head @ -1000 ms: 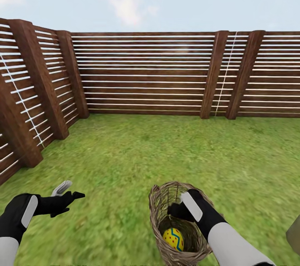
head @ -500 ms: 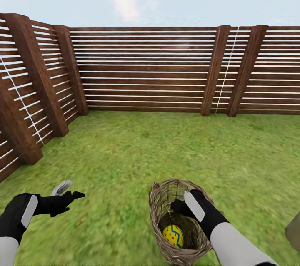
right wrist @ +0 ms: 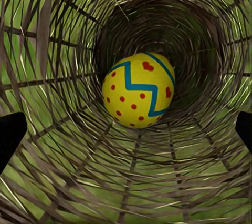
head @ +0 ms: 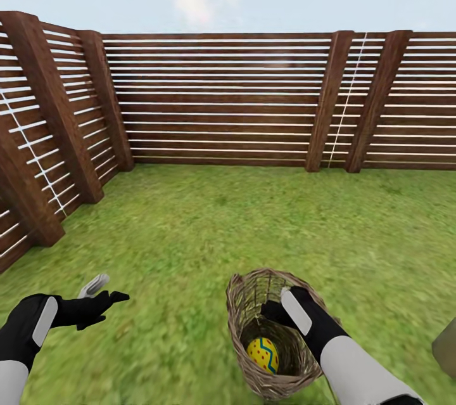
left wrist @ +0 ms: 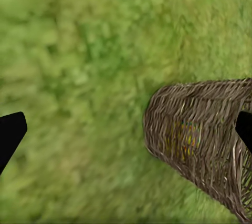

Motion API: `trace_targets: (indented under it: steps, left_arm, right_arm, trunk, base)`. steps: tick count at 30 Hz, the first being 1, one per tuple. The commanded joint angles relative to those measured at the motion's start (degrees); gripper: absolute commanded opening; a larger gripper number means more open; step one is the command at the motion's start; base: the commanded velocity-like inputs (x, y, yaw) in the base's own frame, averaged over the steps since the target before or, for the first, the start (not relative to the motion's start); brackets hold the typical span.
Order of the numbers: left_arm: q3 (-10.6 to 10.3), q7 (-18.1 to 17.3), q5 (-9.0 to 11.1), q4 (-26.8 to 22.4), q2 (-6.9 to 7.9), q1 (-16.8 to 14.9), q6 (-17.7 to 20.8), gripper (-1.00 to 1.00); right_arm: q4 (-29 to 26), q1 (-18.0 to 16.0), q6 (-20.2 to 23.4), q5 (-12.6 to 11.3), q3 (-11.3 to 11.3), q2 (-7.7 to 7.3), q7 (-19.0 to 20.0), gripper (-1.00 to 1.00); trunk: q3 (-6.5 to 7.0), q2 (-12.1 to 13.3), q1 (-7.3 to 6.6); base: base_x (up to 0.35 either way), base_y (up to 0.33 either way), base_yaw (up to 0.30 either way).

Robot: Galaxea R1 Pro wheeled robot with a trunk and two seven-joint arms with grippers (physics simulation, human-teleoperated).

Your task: Take the three Easter eggs out of the wicker basket on the lawn in the garden, then place them on the lawn next to a single tree (choose any tree) so that all three eggs are next to the same tree and none are left in the basket.

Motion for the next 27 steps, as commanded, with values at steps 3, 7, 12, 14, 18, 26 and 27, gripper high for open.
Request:
trace_targets:
  steps: [3, 7, 12, 14, 18, 26, 27]
  left_arm:
    - [0.14, -0.13, 0.04, -0.02, 0.00, -0.05, 0.34, 1.00]
    - [0.14, -0.13, 0.04, -0.03, 0.03, -0.09, 0.33, 1.00]
    - [0.14, -0.13, 0.04, -0.05, 0.06, -0.12, 0.34, 1.00]
    - [0.15, -0.13, 0.04, -0.06, 0.09, -0.13, 0.34, 1.00]
    - [0.27, -0.13, 0.04, -0.23, 0.26, -0.19, 0.36, 1.00]
    - [0.32, -0.13, 0.04, -1.43, 0.41, -0.22, 0.48, 1.00]
    - [0.35, -0.13, 0.04, -1.48, 0.43, -0.22, 0.50, 1.00]
  right_arm:
    - [-0.07, -0.66, 0.13, 0.56, 0.28, -0.01, -0.51, 1.00]
    - [-0.07, -1.71, 0.34, 3.35, 0.28, 0.09, -0.39, 1.00]
    - [-0.07, -1.91, 0.69, 4.16, 0.33, 0.05, 0.06, 1.00]
    - [-0.05, -1.91, 0.79, 4.19, 0.41, 0.05, 0.10, 1.00]
    - [0.01, -1.86, 2.04, 4.25, 0.58, 0.01, 0.11, 1.00]
    - [-0.06, -1.85, 3.75, 4.34, 0.61, -0.04, 0.09, 1.00]
    - [-0.06, -1.85, 3.77, 4.36, 0.62, -0.04, 0.08, 1.00]
  trunk:
    - [-0.34, -0.03, -0.01]
    - [-0.72, -0.03, -0.01]
    - [-1.20, -0.03, -0.01]
    - [-1.39, -0.03, -0.01]
    - [-1.77, -0.03, -0.01]
    - [-2.53, -0.03, -0.01]
    - [-2.80, -0.43, 0.21]
  base:
    - [0.000, 0.000, 0.000]
    - [0.000, 0.000, 0.000]
    - [0.000, 0.000, 0.000]
    - [0.000, 0.000, 0.000]
    - [0.000, 0.000, 0.000]
    - [0.000, 0.000, 0.000]
    - [0.000, 0.000, 0.000]
